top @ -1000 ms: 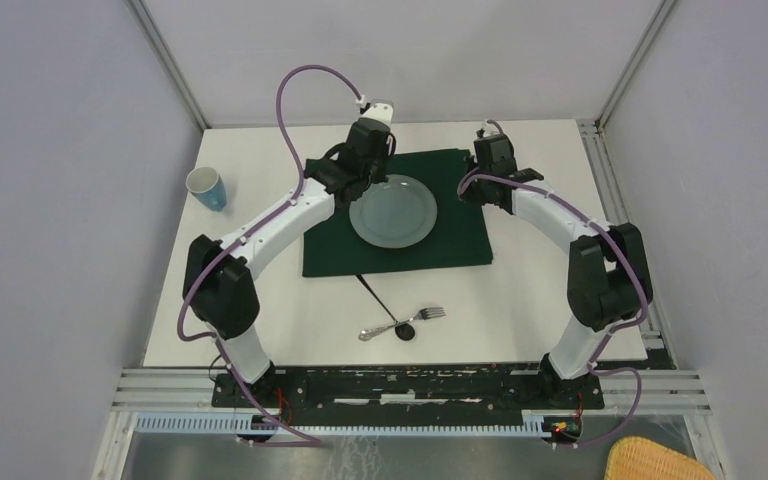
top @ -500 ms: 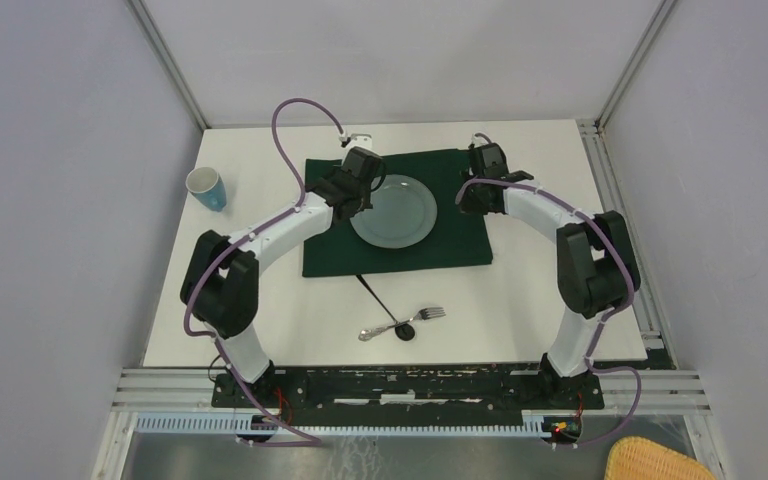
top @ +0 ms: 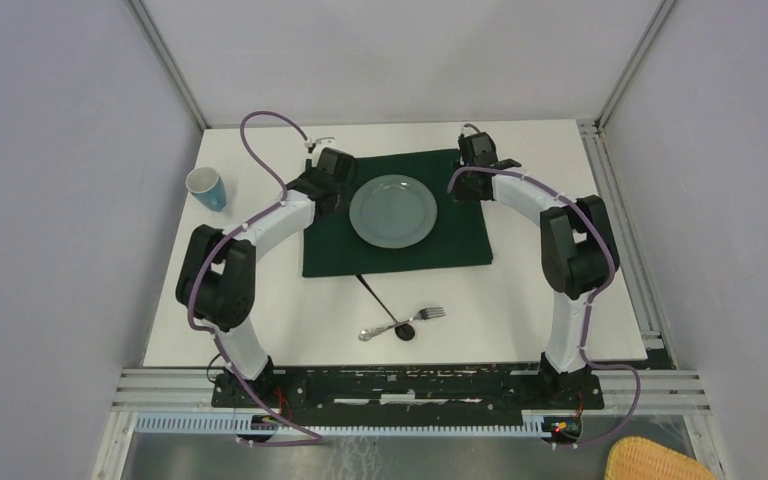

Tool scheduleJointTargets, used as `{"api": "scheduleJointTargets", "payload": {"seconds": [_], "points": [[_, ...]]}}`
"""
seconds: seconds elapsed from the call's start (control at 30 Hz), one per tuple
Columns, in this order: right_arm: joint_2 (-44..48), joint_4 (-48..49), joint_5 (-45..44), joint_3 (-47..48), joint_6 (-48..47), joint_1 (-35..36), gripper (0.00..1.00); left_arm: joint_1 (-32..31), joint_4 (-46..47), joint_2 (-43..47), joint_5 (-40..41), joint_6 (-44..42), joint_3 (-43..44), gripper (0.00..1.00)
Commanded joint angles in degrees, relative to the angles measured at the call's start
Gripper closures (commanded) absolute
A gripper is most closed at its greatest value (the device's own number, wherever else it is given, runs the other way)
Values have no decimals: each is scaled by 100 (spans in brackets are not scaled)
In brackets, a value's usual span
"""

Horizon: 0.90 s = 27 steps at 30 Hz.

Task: Set the dinner table for one person
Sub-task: Adjust the napkin at the center of the board.

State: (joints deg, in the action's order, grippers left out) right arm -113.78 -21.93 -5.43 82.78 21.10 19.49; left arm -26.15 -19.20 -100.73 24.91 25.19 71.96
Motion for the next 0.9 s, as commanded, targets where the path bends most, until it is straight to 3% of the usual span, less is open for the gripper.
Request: {"api": "scheduleJointTargets", "payload": {"seconds": [0.0, 0.33, 0.87], "points": [[-210, 63, -154, 473, -137, -7, 100, 99, 316, 133, -161, 298, 67, 98], [-610, -19, -108, 549, -49, 0, 100, 238, 293, 169, -265, 240, 101, 98], [-242, -382, -140, -119, 351, -24, 100, 385, 328, 319, -493, 278, 72, 97]]}}
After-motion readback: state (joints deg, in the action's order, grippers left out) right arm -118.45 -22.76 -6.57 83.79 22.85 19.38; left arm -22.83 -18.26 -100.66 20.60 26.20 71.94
